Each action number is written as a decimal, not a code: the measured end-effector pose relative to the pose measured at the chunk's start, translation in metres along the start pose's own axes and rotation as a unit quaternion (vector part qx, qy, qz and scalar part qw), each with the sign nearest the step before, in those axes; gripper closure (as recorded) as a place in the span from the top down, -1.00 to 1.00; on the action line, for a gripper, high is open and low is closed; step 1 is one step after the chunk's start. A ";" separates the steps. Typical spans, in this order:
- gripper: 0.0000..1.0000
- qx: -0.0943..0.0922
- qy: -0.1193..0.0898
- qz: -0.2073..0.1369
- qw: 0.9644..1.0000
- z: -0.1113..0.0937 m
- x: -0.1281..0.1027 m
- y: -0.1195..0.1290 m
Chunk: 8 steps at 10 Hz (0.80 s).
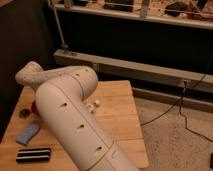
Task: Drag the ceramic bowl in a circle
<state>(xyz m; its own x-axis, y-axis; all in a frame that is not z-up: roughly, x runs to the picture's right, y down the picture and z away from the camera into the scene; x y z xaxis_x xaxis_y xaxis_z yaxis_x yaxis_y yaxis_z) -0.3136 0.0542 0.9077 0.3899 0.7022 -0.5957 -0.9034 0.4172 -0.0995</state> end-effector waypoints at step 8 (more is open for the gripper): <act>-1.00 0.081 0.061 0.094 0.990 0.007 0.075 -0.147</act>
<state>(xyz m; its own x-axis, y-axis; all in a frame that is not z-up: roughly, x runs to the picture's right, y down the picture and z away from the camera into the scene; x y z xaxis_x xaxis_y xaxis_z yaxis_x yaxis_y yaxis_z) -0.1502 0.0490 0.8833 0.1844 0.7048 -0.6850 -0.9136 0.3798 0.1449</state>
